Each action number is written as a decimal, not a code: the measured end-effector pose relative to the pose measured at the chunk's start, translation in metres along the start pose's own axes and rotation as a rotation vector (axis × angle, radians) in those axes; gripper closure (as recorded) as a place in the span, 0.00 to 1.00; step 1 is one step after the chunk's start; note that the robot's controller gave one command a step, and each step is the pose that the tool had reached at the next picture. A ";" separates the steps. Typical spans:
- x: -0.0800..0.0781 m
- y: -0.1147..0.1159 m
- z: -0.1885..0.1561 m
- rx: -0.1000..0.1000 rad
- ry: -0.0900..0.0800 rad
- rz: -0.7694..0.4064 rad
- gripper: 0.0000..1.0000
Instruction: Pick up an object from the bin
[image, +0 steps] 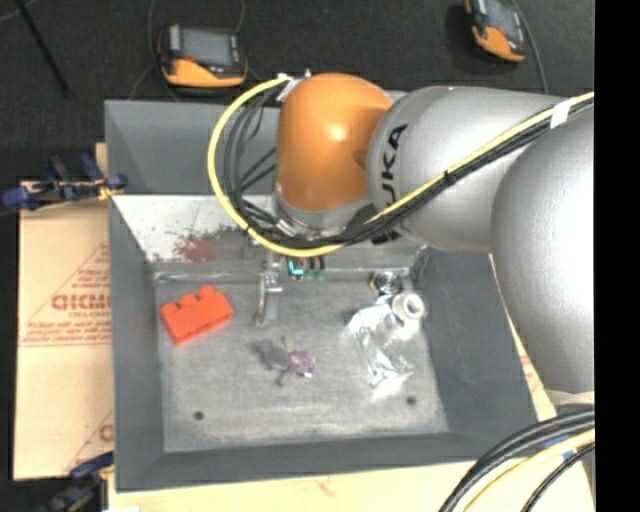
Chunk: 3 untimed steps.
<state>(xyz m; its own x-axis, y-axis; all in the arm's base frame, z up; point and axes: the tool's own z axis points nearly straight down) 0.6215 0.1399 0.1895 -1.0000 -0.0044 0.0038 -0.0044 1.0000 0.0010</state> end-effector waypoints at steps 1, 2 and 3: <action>-0.001 0.058 0.109 0.001 -0.005 -0.222 0.00; -0.004 0.058 0.104 -0.003 -0.013 -0.216 1.00; -0.019 0.053 -0.068 0.001 -0.018 -0.241 1.00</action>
Offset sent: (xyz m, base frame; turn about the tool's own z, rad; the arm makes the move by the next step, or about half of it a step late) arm 0.0001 0.0584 -0.1069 -0.2214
